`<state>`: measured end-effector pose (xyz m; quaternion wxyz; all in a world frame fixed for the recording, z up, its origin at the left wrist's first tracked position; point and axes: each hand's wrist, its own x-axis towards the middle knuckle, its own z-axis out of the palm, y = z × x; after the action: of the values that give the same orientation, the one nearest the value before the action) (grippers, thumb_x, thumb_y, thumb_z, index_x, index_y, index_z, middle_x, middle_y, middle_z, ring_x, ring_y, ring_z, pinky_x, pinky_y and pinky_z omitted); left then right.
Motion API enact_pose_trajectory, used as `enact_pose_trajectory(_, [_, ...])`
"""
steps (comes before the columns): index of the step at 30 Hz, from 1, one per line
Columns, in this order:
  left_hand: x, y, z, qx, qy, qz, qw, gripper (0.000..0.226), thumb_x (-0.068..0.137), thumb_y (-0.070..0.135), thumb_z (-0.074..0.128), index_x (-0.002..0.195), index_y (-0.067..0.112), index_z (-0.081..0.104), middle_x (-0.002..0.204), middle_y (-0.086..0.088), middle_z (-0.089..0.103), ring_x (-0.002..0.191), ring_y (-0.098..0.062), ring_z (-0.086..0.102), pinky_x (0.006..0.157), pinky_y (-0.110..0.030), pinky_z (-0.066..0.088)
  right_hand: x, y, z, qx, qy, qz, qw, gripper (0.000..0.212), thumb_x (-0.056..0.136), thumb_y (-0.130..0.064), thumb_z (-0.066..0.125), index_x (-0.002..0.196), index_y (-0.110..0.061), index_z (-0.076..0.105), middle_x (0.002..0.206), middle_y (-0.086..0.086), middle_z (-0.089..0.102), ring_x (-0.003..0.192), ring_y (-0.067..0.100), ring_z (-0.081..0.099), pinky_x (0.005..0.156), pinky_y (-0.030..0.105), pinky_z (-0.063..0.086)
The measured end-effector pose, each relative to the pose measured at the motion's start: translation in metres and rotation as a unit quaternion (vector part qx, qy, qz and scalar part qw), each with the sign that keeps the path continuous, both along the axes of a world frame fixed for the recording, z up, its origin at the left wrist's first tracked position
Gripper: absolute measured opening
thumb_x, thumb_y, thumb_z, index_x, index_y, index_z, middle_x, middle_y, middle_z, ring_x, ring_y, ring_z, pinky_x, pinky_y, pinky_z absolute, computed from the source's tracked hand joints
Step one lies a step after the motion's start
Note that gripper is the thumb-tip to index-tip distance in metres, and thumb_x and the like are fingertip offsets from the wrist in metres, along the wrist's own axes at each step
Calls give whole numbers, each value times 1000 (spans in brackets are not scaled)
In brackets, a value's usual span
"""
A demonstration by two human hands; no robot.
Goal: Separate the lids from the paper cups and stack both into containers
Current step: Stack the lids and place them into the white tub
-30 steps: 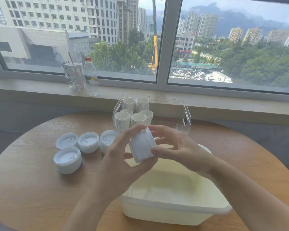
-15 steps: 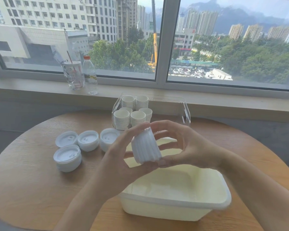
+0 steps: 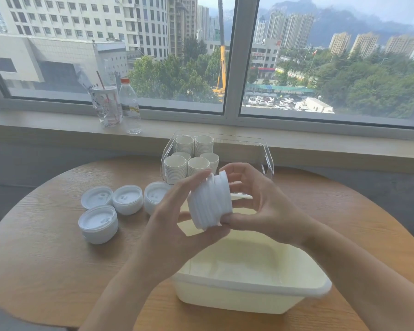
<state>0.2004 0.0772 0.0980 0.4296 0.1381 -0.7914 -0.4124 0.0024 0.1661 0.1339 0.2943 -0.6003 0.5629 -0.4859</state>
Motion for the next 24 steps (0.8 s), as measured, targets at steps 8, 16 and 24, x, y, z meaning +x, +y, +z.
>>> enact_pose_trajectory(8, [2, 0, 3, -4, -4, -8, 1000, 75, 72, 35, 91, 137, 46, 55, 140, 22, 59, 136, -13, 55, 93, -22, 57, 2, 0, 5, 30, 27, 26, 999, 73, 75, -13, 93, 137, -22, 56, 129, 3, 65, 118, 24, 65, 98, 47, 59])
enact_pose_trajectory(16, [4, 0, 3, 7, -9, -10, 1000, 79, 72, 32, 92, 140, 41, 52, 139, 22, 60, 132, -12, 59, 91, -23, 58, -2, 2, 13, 30, 31, 48, 998, 75, 72, -8, 94, 138, -20, 60, 133, -1, 66, 125, 23, 64, 102, 48, 57])
enact_pose_trajectory(24, [2, 0, 3, -7, 0, -23, 1000, 84, 71, 33, 92, 141, 54, 51, 144, 19, 59, 137, -14, 57, 93, -17, 54, 3, 0, 12, 29, 21, 37, 999, 74, 68, -13, 97, 134, -20, 63, 129, -2, 70, 123, 22, 65, 100, 47, 58])
